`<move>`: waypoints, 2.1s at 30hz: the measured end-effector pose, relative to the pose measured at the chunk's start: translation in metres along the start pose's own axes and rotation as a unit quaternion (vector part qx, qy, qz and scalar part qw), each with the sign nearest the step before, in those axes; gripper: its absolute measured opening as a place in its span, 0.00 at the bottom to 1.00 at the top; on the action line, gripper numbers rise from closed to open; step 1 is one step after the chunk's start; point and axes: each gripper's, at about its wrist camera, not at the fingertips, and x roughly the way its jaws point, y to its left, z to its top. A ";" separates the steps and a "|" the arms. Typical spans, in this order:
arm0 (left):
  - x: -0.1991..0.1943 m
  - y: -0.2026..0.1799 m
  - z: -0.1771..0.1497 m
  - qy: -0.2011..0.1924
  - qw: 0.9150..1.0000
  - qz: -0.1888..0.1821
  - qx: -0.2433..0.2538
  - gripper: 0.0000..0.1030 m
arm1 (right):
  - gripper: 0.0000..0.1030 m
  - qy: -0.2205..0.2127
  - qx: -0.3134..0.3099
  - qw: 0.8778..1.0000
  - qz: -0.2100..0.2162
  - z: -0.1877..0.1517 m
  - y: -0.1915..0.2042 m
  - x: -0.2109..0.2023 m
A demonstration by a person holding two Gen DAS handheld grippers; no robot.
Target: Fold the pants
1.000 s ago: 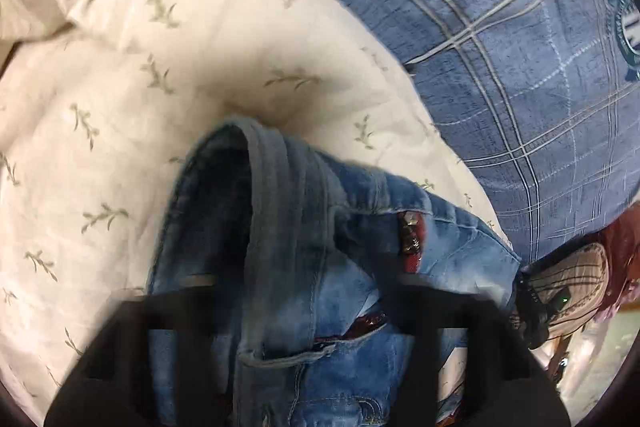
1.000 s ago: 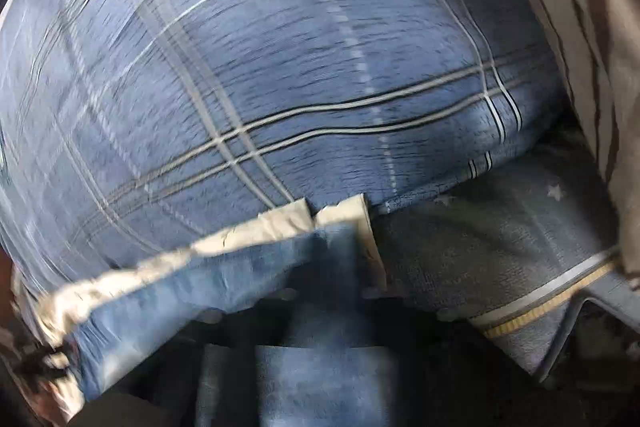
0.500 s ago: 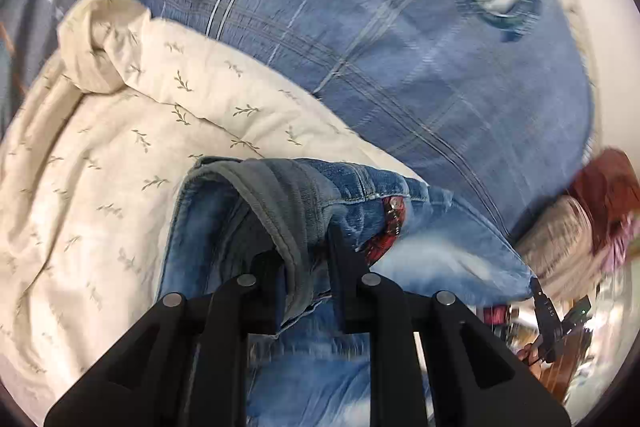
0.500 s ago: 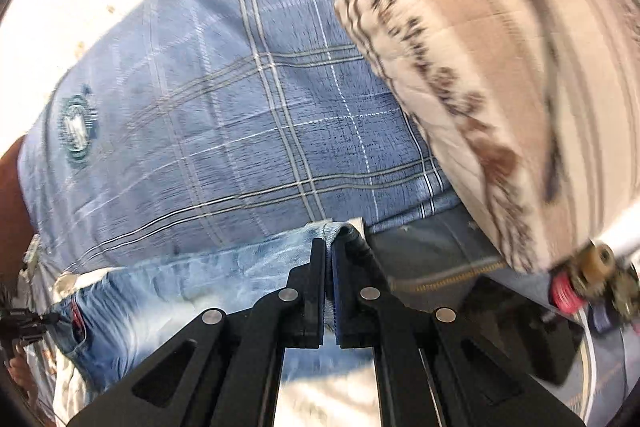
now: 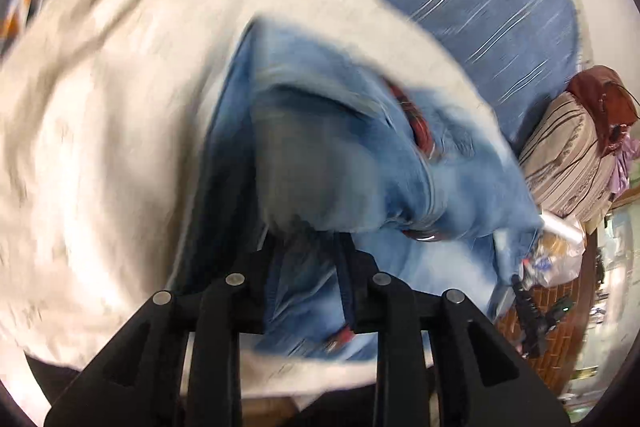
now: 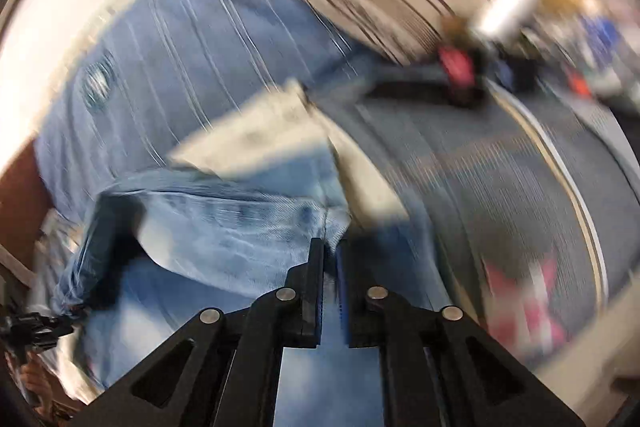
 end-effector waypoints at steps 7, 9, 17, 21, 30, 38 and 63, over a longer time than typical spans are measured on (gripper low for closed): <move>-0.042 0.038 -0.017 -0.042 0.993 -0.076 -0.077 0.71 | 0.46 -0.022 0.025 0.996 0.078 -0.035 0.041 -0.035; -0.039 0.033 -0.017 -0.042 0.993 -0.087 -0.073 0.71 | 0.56 0.006 0.024 0.990 0.142 -0.039 0.075 -0.017; -0.002 0.012 0.007 -0.012 0.992 -0.101 -0.079 0.76 | 0.60 0.100 0.017 0.970 0.220 -0.046 0.177 0.076; 0.014 0.007 0.023 -0.009 0.993 -0.077 -0.085 0.70 | 0.40 0.094 0.062 0.968 0.224 -0.046 0.181 0.103; -0.044 0.012 0.002 -0.042 0.991 -0.115 -0.047 0.30 | 0.03 0.072 0.016 0.952 0.296 -0.068 0.180 0.022; -0.011 0.064 -0.060 0.033 0.995 -0.062 -0.077 0.30 | 0.09 0.194 0.052 0.945 0.257 -0.144 0.156 0.048; 0.005 -0.018 -0.006 0.021 0.995 -0.092 -0.040 0.13 | 0.04 -0.041 0.244 0.953 0.174 -0.036 -0.019 -0.005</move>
